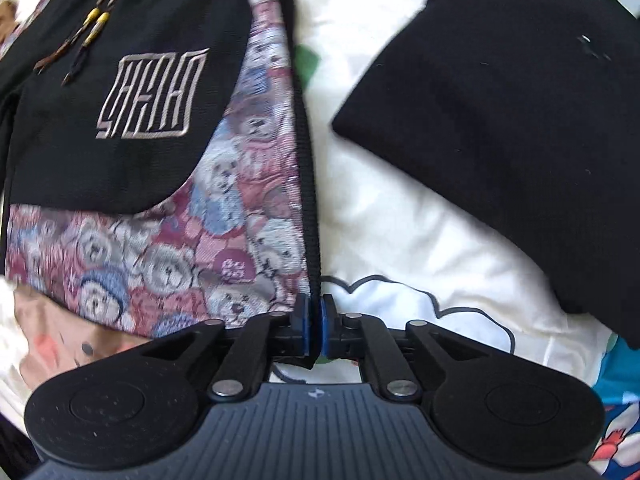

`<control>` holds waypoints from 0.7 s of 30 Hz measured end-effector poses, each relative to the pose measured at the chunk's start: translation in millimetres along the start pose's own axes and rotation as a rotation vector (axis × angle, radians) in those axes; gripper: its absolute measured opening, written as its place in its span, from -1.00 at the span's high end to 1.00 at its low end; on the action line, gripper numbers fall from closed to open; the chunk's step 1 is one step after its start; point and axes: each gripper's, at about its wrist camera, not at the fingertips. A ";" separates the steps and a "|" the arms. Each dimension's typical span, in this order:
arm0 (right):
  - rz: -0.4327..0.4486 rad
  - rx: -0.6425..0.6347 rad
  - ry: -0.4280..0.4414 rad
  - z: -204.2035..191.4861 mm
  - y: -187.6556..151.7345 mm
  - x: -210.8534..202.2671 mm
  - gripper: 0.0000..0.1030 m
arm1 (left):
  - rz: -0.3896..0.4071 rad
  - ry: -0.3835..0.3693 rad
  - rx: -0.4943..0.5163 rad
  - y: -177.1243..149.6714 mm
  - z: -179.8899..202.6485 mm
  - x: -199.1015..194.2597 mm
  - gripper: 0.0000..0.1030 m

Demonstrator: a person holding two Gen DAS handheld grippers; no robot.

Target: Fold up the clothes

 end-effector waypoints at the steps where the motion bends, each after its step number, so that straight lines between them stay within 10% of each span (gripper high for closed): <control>1: 0.015 0.012 0.014 0.7 1.1 -2.1 0.65 | -0.002 -0.004 0.004 -0.2 2.4 0.7 -0.10; 4: 0.061 0.035 0.046 -0.1 2.7 -8.6 -0.06 | -0.004 -0.008 0.011 1.3 7.0 3.4 -0.10; 9: 0.029 0.027 0.020 -6.4 5.7 -0.3 -0.13 | -0.002 -0.006 0.027 3.1 11.7 5.7 -0.10; 11: -0.008 0.011 0.014 -3.6 6.8 4.9 -0.07 | -0.004 -0.007 0.028 1.5 12.0 6.5 -0.10; 16: -0.049 -0.019 0.049 0.8 2.7 9.4 0.82 | -0.018 -0.003 0.027 -4.9 8.8 9.2 -0.10; 21: -0.098 -0.048 0.022 0.2 6.9 10.1 0.85 | -0.020 0.008 0.020 -7.1 3.1 7.4 -0.10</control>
Point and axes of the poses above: each gripper's, at about its wrist camera, not at the fingertips, and x roughly the way its jaws point, z to its right, y to its top, and after that the axes turned 9 degrees about -z, right-handed
